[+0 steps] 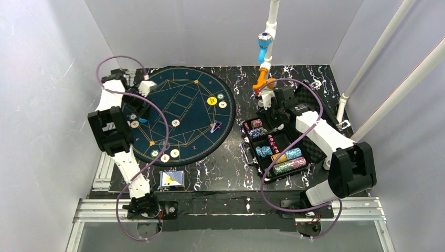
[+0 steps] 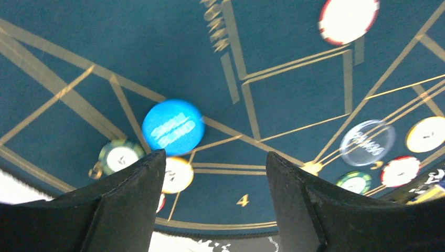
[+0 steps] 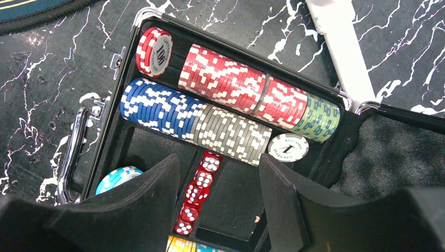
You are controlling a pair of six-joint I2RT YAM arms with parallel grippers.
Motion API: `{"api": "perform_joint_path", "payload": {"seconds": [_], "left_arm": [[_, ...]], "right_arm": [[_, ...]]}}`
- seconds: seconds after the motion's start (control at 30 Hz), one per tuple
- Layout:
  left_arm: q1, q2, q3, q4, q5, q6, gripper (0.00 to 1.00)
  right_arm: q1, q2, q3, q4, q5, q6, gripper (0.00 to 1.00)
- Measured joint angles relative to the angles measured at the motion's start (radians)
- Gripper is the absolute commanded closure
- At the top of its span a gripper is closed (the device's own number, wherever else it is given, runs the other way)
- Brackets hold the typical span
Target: Distribute texas hold em gaming equipment
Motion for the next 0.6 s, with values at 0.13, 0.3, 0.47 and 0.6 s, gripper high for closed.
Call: {"api": "perform_joint_path", "payload": {"seconds": [0.13, 0.3, 0.47, 0.6], "left_arm": [[-0.122, -0.059, -0.047, 0.012, 0.019, -0.003, 0.29], [-0.248, -0.076, -0.093, 0.034, 0.013, -0.034, 0.28], [-0.335, -0.074, -0.116, 0.066, -0.034, -0.079, 0.27], [-0.384, -0.058, -0.124, 0.085, -0.078, -0.106, 0.26]], "right_arm": [[0.000, 0.000, 0.000, 0.000, 0.000, 0.000, 0.34], [0.000, 0.000, 0.000, 0.000, 0.000, -0.002, 0.34], [0.000, 0.000, 0.000, 0.000, 0.000, -0.004, 0.34], [0.000, 0.000, 0.000, 0.000, 0.001, -0.005, 0.34]]}}
